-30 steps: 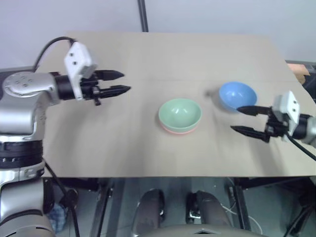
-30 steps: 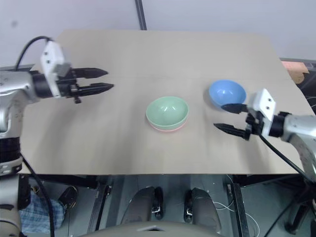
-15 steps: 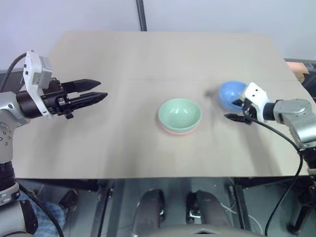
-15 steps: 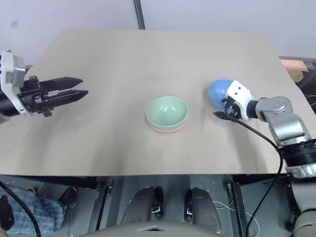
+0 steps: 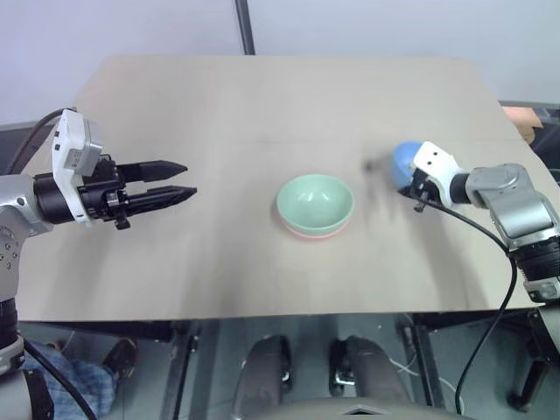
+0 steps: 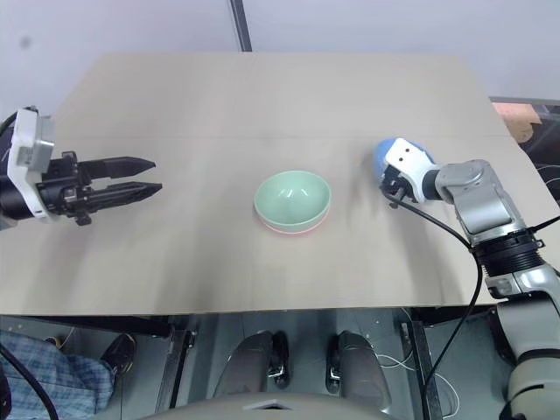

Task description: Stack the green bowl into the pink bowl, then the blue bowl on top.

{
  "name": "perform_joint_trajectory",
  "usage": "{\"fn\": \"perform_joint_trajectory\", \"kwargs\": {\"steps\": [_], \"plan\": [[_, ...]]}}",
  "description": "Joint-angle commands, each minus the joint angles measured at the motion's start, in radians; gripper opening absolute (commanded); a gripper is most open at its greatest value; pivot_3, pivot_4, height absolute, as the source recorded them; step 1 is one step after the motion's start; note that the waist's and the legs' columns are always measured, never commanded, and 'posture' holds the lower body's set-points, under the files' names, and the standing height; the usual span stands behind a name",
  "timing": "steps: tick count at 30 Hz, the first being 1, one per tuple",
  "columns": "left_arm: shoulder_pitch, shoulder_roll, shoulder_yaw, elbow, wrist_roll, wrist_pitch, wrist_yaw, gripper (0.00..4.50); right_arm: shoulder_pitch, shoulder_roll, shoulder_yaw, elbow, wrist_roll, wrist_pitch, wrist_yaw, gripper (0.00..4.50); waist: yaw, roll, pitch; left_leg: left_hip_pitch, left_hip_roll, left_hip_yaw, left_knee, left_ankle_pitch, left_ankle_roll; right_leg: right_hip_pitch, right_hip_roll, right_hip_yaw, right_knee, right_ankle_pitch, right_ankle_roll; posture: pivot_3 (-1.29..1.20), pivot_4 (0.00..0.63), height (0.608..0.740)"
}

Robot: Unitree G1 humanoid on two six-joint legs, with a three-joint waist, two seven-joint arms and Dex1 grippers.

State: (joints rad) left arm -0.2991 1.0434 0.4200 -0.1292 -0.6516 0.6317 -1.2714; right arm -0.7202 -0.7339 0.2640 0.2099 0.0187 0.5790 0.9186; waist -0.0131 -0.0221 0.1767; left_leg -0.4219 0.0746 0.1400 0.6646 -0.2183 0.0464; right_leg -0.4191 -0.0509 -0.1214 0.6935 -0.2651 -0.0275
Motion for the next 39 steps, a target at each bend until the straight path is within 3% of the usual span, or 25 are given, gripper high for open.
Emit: {"fn": "perform_joint_trajectory", "kwargs": {"steps": [1, 13, 22, 23, 25, 26, 29, 33, 39], "plan": [[0.001, 0.022, 0.001, -0.032, -0.008, -0.015, -0.002, 2.44, -0.004, 0.0, -0.024, -0.036, -0.01, -0.015, -0.007, 0.07, 0.0, 0.0, 0.0, 0.0, 0.0, 0.0, 0.0, 0.0, 0.0, 0.0, 0.0, 0.0, 0.0, 0.0, 0.0, 0.0, 0.15, 0.74], [0.008, 0.037, -0.078, 0.037, 0.045, -0.085, -0.072, 2.44, -0.148, 0.014, -0.035, -0.502, 0.181, 0.192, 0.122, 0.07, -0.001, 0.001, 0.001, -0.011, 0.001, 0.001, 0.0, 0.001, -0.001, -0.012, 0.001, 0.001, 0.002, 0.0, 0.0, 0.0, 0.15, 0.74], [-0.043, 0.03, -0.138, 0.097, 0.072, -0.133, -0.107, 2.44, -0.158, 0.023, 0.128, -0.714, 0.184, 0.243, 0.15, 0.07, 0.001, 0.001, 0.001, -0.011, 0.0, 0.001, 0.0, 0.0, 0.0, -0.012, 0.0, 0.001, 0.002, 0.0, 0.0, 0.0, 0.15, 0.74], [-0.047, 0.03, -0.144, 0.104, 0.078, -0.144, -0.11, 2.44, -0.159, 0.029, 0.136, -0.717, 0.181, 0.247, 0.143, 0.87, 0.001, 0.001, 0.001, -0.011, 0.0, 0.001, 0.0, 0.0, 0.0, -0.012, 0.0, 0.0, 0.002, 0.0, 0.0, 0.0, 0.15, 0.74], [-0.054, 0.028, -0.152, 0.114, 0.08, -0.153, -0.117, 2.44, -0.164, 0.039, 0.142, -0.721, 0.182, 0.258, 0.131, 1.54, 0.0, 0.001, 0.001, -0.011, 0.0, 0.001, 0.001, 0.0, 0.0, -0.012, 0.0, 0.0, 0.002, 0.0, 0.0, 0.0, 0.15, 0.74], [-0.058, 0.026, -0.155, 0.118, 0.081, -0.157, -0.118, 2.44, -0.166, 0.047, 0.138, -0.723, 0.187, 0.265, 0.122, 2.24, 0.0, 0.001, 0.001, -0.011, 0.0, 0.001, 0.001, 0.0, 0.0, -0.012, 0.0, 0.0, 0.002, 0.0, 0.0, 0.0, 0.15, 0.74], [-0.06, 0.021, -0.162, 0.125, 0.087, -0.168, -0.121, 2.44, -0.18, 0.068, 0.102, -0.72, 0.203, 0.307, 0.084, 3.46, 0.0, 0.001, 0.001, -0.011, 0.0, 0.001, 0.001, 0.0, 0.0, -0.012, 0.0, 0.0, 0.002, 0.0, 0.0, 0.0, 0.15, 0.74], [-0.056, 0.02, -0.162, 0.125, 0.089, -0.176, -0.122, 2.44, -0.187, 0.035, 0.014, -0.736, 0.272, 0.371, 0.103, 3.46, 0.001, 0.001, 0.001, -0.011, 0.0, 0.001, 0.001, 0.0, 0.0, -0.012, 0.0, 0.0, 0.002, 0.0, 0.0, 0.0, 0.15, 0.74], [-0.017, 0.01, -0.129, 0.126, 0.092, -0.194, -0.097, 2.44, -0.028, -0.034, -0.306, -0.746, 0.46, 0.444, 0.112, 3.46, 0.004, 0.0, 0.0, -0.011, -0.001, 0.0, 0.001, 0.0, 0.0, -0.011, 0.0, 0.0, 0.001, 0.0, 0.0, 0.0, 0.15, 0.74]]}}
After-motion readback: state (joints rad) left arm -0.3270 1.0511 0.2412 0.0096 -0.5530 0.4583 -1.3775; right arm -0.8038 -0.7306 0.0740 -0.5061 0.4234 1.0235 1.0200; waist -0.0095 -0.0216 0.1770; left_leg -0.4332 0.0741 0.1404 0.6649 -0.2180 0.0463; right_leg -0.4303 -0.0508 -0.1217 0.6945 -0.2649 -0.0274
